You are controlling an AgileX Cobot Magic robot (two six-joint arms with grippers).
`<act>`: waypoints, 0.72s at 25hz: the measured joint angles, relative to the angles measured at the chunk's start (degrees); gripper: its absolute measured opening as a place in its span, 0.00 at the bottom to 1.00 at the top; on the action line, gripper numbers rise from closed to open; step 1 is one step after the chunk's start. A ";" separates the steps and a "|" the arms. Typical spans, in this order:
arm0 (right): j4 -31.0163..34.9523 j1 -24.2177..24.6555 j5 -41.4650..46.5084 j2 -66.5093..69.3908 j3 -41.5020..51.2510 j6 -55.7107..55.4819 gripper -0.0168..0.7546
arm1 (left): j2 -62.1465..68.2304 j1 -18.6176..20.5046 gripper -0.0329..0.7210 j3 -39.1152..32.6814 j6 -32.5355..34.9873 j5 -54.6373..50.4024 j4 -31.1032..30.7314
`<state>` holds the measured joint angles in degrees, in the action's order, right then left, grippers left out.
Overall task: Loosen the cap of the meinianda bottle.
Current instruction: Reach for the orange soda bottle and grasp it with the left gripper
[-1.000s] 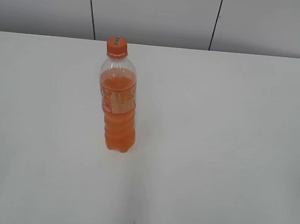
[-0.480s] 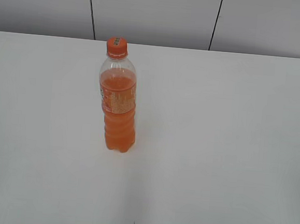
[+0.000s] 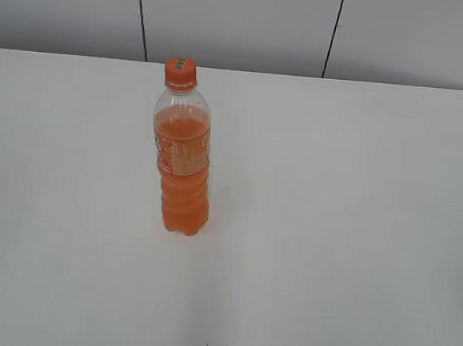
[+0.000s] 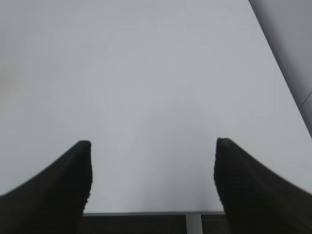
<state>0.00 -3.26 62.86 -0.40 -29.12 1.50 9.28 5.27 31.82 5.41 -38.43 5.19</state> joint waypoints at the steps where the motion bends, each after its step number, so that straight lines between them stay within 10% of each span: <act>1: 0.00 0.00 0.00 0.00 0.00 0.00 0.78 | 1.78 0.00 0.55 0.00 0.00 2.13 -0.08; 18: 0.00 0.00 0.00 0.00 0.00 0.00 0.78 | 25.91 0.00 0.55 0.00 0.15 23.05 -1.78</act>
<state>0.00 -3.26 62.86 -0.40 -29.12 1.50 35.19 5.27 31.82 5.56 -15.38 3.41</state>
